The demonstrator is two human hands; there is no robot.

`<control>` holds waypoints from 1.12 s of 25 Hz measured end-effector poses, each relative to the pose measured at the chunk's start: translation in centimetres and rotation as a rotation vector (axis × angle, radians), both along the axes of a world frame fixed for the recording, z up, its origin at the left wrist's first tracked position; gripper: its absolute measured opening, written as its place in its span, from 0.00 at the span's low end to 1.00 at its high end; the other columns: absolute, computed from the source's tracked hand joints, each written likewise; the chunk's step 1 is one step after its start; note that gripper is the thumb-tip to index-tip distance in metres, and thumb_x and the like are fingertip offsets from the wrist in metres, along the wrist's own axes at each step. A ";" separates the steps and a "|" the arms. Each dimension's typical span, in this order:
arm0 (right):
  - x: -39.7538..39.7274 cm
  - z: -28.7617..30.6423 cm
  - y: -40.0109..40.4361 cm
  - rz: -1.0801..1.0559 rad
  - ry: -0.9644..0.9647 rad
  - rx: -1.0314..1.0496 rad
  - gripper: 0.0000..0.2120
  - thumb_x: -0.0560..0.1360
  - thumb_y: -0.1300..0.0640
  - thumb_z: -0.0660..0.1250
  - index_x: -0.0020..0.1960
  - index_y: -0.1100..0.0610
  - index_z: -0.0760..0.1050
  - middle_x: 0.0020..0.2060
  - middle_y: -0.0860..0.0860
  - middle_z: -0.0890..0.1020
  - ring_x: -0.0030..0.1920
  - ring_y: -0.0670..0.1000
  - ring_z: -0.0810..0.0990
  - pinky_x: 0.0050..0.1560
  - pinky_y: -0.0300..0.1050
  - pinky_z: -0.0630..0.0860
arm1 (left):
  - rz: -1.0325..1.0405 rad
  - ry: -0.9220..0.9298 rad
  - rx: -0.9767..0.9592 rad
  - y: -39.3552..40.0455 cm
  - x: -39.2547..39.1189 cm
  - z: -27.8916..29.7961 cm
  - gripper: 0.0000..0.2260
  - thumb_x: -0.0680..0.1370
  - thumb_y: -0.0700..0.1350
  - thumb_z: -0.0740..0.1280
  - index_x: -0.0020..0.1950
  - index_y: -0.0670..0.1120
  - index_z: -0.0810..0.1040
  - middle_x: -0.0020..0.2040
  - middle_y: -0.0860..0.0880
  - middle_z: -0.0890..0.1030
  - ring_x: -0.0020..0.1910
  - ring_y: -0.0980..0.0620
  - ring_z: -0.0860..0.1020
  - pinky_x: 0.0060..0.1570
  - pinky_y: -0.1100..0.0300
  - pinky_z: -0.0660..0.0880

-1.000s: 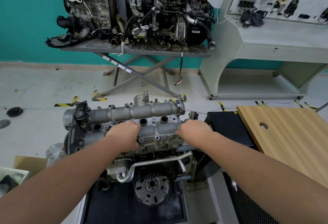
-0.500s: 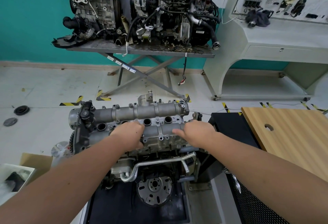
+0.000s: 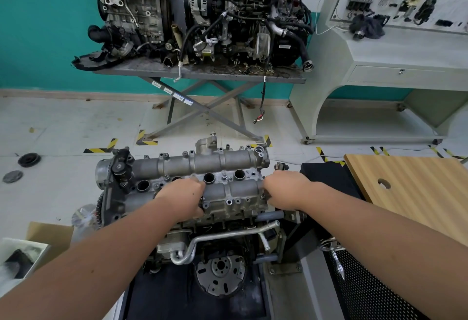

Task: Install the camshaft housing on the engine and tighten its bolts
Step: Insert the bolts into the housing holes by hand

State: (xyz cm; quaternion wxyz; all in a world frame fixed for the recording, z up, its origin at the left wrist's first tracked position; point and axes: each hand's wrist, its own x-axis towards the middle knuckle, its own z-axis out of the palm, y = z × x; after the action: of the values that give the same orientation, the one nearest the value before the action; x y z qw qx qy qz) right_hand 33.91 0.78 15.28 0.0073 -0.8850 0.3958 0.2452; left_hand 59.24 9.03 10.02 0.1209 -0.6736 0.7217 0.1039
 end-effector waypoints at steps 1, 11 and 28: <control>-0.1 0.1 -0.2 0.035 -0.030 0.026 0.05 0.78 0.60 0.61 0.45 0.56 0.75 0.38 0.53 0.76 0.37 0.55 0.77 0.32 0.44 0.69 | 0.000 -0.002 0.003 0.0 0.0 0.0 0.19 0.73 0.54 0.71 0.59 0.48 0.74 0.55 0.48 0.76 0.51 0.46 0.79 0.49 0.47 0.80; -0.1 -0.8 0.4 0.028 -0.146 0.079 0.11 0.80 0.50 0.63 0.53 0.55 0.79 0.43 0.53 0.82 0.43 0.56 0.80 0.41 0.50 0.78 | 0.001 0.006 0.005 0.3 -0.1 0.2 0.21 0.73 0.55 0.72 0.61 0.47 0.73 0.59 0.47 0.75 0.54 0.45 0.79 0.49 0.47 0.79; 0.9 1.4 0.3 0.012 -0.309 0.018 0.12 0.81 0.47 0.60 0.57 0.52 0.77 0.47 0.50 0.82 0.49 0.53 0.80 0.41 0.46 0.74 | 0.025 0.024 0.023 0.2 -0.5 1.0 0.21 0.73 0.55 0.74 0.60 0.47 0.74 0.55 0.47 0.77 0.52 0.45 0.79 0.51 0.48 0.79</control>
State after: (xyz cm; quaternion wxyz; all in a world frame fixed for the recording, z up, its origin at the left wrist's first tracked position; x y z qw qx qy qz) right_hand 34.86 1.06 16.65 0.0745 -0.9145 0.3824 0.1094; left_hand 58.73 9.22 11.01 0.1188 -0.6797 0.7135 0.1219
